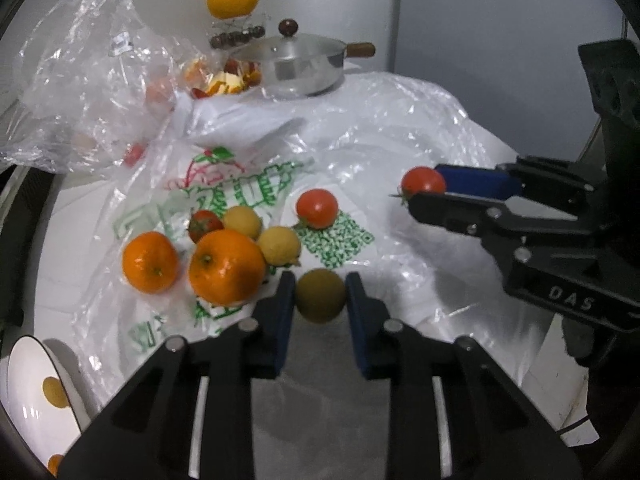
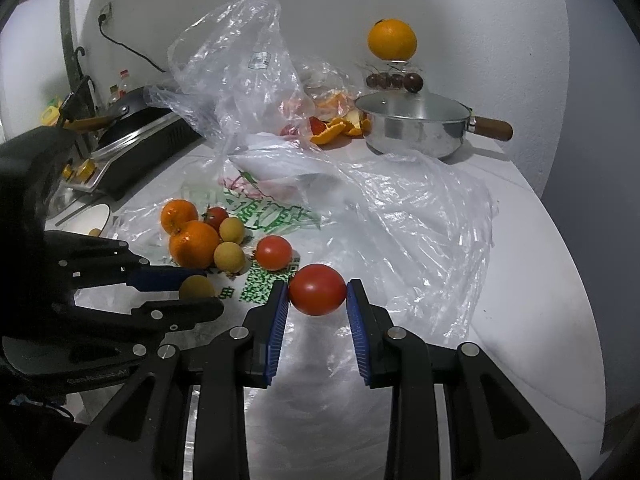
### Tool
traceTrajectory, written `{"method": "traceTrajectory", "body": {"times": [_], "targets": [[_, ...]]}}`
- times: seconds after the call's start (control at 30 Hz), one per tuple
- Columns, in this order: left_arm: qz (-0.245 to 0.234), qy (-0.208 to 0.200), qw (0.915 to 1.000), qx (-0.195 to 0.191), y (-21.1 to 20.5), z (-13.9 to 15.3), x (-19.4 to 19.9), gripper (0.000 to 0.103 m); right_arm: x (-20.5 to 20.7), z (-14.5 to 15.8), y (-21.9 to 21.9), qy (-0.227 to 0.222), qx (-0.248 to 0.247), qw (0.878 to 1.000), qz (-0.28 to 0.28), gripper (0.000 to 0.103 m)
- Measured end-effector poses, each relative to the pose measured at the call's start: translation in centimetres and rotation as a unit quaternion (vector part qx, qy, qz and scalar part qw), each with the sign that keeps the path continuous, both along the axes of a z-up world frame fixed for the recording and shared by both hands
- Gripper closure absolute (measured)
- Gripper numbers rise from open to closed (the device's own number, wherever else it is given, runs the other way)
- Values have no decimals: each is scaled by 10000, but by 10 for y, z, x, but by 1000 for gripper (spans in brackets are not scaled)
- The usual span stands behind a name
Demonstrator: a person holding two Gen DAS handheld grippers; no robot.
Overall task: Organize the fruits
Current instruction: 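Carry the yellow fruit and red tomato toward the white plate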
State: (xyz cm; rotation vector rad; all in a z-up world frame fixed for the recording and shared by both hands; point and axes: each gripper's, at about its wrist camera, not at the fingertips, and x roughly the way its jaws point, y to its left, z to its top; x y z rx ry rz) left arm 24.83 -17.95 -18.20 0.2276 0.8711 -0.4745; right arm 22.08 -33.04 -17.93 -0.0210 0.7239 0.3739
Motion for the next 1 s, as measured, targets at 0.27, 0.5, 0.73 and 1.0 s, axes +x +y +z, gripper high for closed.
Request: {"method": "traceTrajectory", "body": {"times": [0.27,0.5,0.73,1.0], "targets": [[60,-85,9998,-190,14,13,-12,77,-9,14,13,-123,-92,9998,88,71],[115,-226,9993,-287,30,25,-27,77,-21,26,29,-219,-173,9995,177,71],[262,-306,9984,-393,49,33,-39,77,-32,37,52,-311,-262,9986,344,71],[420,-386,9969,-547,74,41,-53,77,-44,48,77,-390,-357,9972,526,71]]}}
